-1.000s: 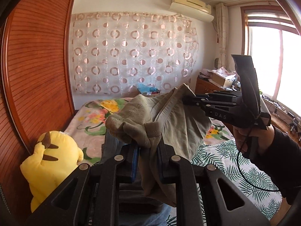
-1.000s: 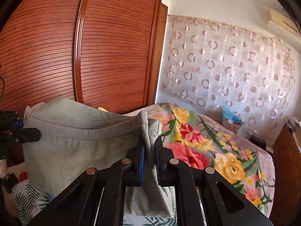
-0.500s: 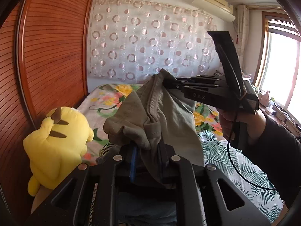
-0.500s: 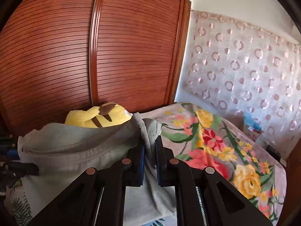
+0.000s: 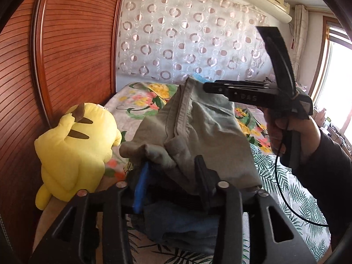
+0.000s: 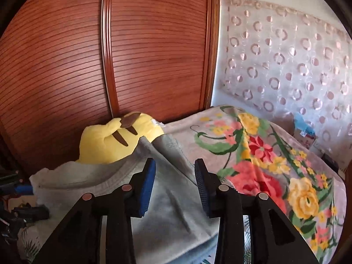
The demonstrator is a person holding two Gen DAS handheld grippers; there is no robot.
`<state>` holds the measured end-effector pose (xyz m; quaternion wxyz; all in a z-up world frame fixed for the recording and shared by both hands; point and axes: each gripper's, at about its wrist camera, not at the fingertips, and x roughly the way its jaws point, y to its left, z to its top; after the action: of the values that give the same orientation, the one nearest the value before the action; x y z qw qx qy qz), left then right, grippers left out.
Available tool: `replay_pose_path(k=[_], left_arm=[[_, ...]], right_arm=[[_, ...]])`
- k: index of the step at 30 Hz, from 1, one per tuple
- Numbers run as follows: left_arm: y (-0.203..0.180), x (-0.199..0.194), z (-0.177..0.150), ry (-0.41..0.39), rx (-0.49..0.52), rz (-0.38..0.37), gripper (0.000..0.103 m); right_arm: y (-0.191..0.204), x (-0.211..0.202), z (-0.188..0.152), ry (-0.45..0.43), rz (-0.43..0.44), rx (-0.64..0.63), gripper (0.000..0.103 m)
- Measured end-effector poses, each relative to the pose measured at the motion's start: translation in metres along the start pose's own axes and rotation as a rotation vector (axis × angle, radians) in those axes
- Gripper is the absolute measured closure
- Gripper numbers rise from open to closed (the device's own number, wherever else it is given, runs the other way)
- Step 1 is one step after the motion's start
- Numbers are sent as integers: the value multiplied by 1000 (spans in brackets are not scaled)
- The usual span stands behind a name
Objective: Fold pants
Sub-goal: 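Lower the pants onto the jeans stack and open both grippers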
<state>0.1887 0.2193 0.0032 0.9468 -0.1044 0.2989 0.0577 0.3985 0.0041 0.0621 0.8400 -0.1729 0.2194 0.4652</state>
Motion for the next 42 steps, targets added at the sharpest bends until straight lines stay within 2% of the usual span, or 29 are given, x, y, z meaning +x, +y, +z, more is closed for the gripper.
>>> replay_pose_path(k=[4,11,13,16,19,24,36,42], left_arm=[[-1,-12,6,-38,28,27,50],[-14,-18,20,-100,60,-3,35],[-18,-8,19,-76,75,-16,35],[-20,15,11,10,80,-6,35],[-17,30,-3,64,74,1,35],[-15,30,-7,71,61,5,35],[-18,7,-4,47,92,30,34],[-24,-16,-8,17,108,26,28]], right_arm=[[-7,-24,-7,-34,5,7,65],[-5,-27,-41,18,28,27,67],[-8,-20,-41,27,24,42,67],[-11,-7,-33,41,21,74,67],[-15,7,-29,55,8,95,67],[-11,18,-30,66,8,114,67],[24,-51,-47,4,-37,156,67],[51,-97,-65,-27,-69,172,66]])
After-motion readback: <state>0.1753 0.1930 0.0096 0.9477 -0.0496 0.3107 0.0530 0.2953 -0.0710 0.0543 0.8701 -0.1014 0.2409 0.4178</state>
